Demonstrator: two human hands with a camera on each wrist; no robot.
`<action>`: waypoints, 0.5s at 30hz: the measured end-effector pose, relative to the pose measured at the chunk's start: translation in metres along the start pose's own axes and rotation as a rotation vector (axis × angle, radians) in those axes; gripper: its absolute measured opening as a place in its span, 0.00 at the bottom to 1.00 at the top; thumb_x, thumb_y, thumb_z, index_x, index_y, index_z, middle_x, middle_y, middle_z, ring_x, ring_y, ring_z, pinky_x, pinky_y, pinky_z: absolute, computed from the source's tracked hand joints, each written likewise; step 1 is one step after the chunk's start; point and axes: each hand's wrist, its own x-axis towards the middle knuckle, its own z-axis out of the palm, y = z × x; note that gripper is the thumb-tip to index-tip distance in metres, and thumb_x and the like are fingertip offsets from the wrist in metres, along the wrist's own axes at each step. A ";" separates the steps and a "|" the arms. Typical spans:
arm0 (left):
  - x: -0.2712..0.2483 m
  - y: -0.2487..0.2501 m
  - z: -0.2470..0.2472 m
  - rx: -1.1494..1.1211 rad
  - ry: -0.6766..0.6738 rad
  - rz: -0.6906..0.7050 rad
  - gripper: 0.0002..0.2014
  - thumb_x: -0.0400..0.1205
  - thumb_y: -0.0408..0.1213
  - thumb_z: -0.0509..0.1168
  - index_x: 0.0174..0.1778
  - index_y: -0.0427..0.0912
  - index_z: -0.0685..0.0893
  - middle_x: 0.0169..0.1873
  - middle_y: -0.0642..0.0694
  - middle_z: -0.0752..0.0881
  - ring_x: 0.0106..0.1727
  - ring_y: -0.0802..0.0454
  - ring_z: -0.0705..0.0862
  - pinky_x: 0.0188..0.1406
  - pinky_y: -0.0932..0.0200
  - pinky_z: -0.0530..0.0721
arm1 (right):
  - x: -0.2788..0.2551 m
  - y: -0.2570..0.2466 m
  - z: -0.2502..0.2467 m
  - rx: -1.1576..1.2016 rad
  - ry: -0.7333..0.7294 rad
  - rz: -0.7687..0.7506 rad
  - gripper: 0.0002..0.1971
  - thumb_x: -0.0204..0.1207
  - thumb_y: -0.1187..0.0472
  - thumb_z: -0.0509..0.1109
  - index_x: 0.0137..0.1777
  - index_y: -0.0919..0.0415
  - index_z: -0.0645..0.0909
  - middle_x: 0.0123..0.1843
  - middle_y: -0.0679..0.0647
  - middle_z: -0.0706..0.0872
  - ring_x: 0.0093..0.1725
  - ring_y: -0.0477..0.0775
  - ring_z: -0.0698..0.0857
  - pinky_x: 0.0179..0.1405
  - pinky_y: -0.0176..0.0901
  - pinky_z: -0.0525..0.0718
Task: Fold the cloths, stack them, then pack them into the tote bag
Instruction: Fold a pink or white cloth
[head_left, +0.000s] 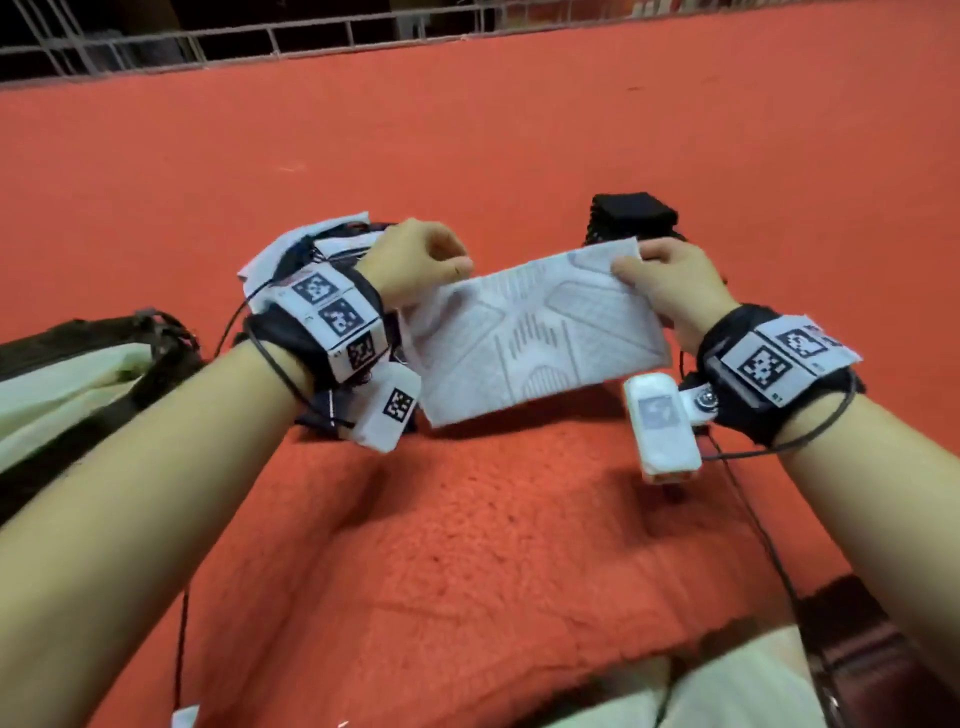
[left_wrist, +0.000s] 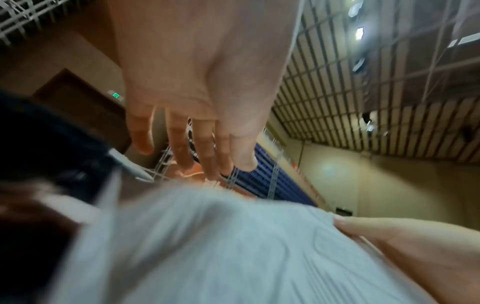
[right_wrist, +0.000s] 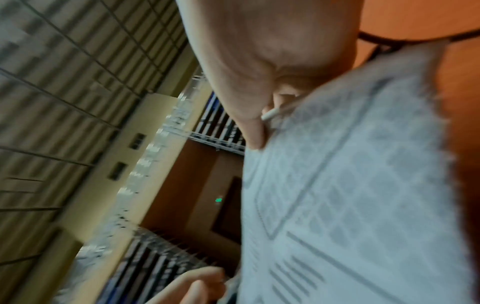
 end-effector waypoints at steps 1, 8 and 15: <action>0.001 -0.007 0.014 0.016 -0.043 -0.056 0.12 0.80 0.41 0.67 0.55 0.39 0.85 0.49 0.46 0.87 0.52 0.53 0.84 0.51 0.61 0.78 | 0.000 0.020 -0.002 -0.069 -0.029 0.107 0.04 0.75 0.62 0.70 0.47 0.61 0.81 0.33 0.50 0.78 0.32 0.47 0.78 0.29 0.38 0.74; -0.024 -0.044 0.074 0.049 -0.322 -0.427 0.20 0.81 0.44 0.64 0.25 0.41 0.71 0.20 0.48 0.70 0.25 0.49 0.70 0.22 0.61 0.66 | -0.010 0.076 -0.010 -0.381 -0.064 0.270 0.15 0.74 0.62 0.71 0.56 0.73 0.82 0.55 0.65 0.86 0.47 0.52 0.77 0.44 0.40 0.71; -0.027 -0.037 0.076 -0.113 -0.374 -0.597 0.16 0.80 0.47 0.65 0.33 0.39 0.73 0.27 0.44 0.76 0.27 0.51 0.73 0.25 0.63 0.69 | -0.013 0.088 -0.015 -0.208 -0.020 0.270 0.06 0.72 0.66 0.71 0.49 0.60 0.82 0.43 0.54 0.84 0.44 0.53 0.81 0.50 0.45 0.80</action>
